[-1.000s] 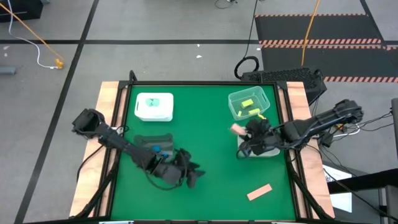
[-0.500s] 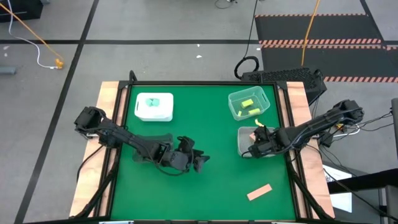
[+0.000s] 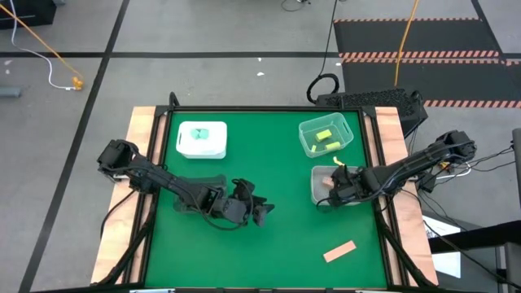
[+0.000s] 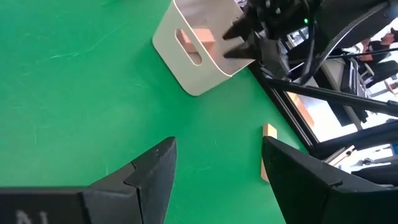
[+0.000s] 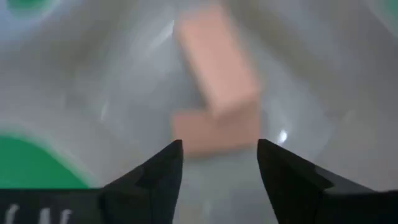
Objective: Sort & place blocks by color
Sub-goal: Put the brown block into the gray bin
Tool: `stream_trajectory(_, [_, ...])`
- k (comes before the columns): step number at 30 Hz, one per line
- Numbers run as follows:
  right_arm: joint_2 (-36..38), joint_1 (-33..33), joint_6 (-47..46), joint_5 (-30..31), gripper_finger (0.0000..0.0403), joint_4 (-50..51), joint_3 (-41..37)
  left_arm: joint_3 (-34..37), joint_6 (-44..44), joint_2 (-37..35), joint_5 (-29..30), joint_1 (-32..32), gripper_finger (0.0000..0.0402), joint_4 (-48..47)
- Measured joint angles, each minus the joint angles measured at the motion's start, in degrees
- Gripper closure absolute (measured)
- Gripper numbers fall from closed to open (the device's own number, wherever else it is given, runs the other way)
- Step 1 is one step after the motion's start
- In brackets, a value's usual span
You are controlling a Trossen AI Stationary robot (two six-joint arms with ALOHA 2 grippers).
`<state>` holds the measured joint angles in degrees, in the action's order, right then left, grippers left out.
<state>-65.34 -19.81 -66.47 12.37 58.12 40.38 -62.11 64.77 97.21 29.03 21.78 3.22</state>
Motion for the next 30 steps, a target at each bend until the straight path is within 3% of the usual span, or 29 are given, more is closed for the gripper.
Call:
stream_trajectory(4, [1.4, 0.6, 4.3, -11.9, 0.0191, -0.1, 1.7, 0.0, 0.0, 0.0, 0.0, 0.0, 0.0165, 0.0])
stream_trajectory(7, [3.5, 0.6, 4.9, -15.1, 0.0192, -0.2, 3.5, 0.0, 0.0, 0.0, 0.0, 0.0, 0.0165, 0.0])
stream_trajectory(11, [6.9, 0.6, 6.2, -15.3, 0.0199, -3.3, 6.0, 0.0, 0.0, 0.0, 0.0, 0.0, 0.0165, 0.0])
stream_trajectory(17, [9.8, -2.2, 12.2, -15.6, 0.0202, -19.4, 6.0, 0.0, 0.0, 0.0, -0.6, 0.0, 0.0165, 0.0])
stream_trajectory(24, [5.2, -13.5, 18.4, -15.7, 0.0202, -35.0, 6.0, 0.0, 0.2, 0.0, -1.0, 1.1, 0.0165, 0.0])
stream_trajectory(30, [-0.9, -21.4, 19.8, -15.6, 0.0202, -38.4, 6.0, 0.0, -0.5, 0.0, -1.0, 3.0, 0.0165, -0.2])
